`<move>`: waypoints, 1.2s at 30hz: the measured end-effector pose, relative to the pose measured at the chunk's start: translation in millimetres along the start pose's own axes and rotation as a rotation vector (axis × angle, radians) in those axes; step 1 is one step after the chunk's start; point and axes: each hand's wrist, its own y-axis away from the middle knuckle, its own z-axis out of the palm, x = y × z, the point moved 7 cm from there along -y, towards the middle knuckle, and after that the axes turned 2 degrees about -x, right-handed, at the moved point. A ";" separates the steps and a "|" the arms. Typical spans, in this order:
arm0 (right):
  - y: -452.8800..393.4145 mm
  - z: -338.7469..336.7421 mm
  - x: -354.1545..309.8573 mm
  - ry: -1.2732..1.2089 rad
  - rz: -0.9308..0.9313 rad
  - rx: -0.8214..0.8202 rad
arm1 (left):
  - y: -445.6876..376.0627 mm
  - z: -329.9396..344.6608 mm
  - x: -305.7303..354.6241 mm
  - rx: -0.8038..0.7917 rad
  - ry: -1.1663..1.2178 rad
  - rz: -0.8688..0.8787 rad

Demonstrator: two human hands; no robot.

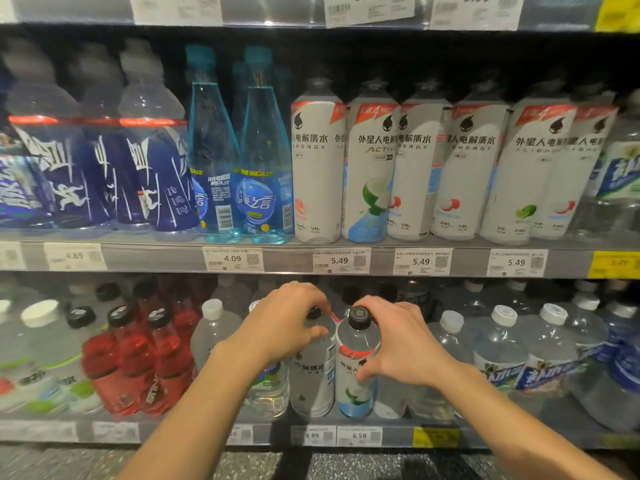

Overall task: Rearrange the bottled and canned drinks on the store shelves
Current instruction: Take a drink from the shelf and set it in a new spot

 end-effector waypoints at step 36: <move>14.7 -26.7 46.1 0.002 0.267 -0.015 | -6.5 -3.0 29.1 -0.003 -0.088 -0.017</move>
